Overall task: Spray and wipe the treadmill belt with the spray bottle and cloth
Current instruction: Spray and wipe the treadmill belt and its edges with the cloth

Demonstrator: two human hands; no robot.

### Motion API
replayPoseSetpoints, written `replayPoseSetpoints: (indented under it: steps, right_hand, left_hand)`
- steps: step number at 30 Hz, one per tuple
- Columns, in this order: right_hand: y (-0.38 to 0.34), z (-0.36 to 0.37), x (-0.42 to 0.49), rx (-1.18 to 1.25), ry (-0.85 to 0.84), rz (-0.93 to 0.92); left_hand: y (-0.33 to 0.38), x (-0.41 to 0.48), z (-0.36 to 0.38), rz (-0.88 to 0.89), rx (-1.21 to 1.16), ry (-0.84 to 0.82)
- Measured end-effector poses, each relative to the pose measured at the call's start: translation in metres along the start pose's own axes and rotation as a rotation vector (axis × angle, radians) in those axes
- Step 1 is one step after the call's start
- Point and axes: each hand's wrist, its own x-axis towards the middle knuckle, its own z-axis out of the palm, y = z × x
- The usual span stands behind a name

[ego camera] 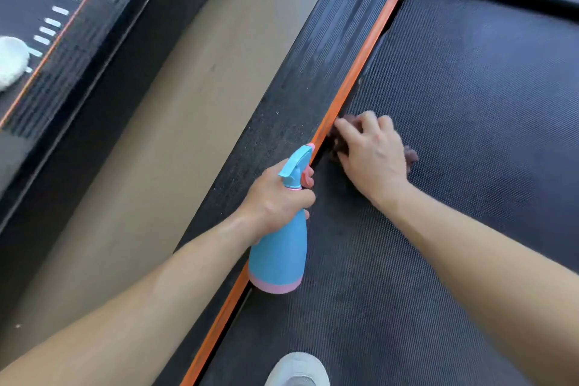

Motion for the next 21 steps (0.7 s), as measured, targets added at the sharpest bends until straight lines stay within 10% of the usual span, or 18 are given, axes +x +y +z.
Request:
replayPoseSetpoints:
  steps: [5,12,21]
  right_hand:
    - [0.011,-0.005,-0.045,-0.032,-0.116,-0.447]
    - [0.028,-0.009,0.061,0.017,-0.005,0.198]
    - [0.012,-0.006,-0.033,-0.017,-0.115,-0.406]
  left_hand:
    - [0.005,0.004,0.0,0.017,-0.035,-0.006]
    - [-0.001,0.005,-0.003,0.003,-0.028,-0.049]
    - [0.004,0.004,-0.003,-0.02,-0.066,-0.061]
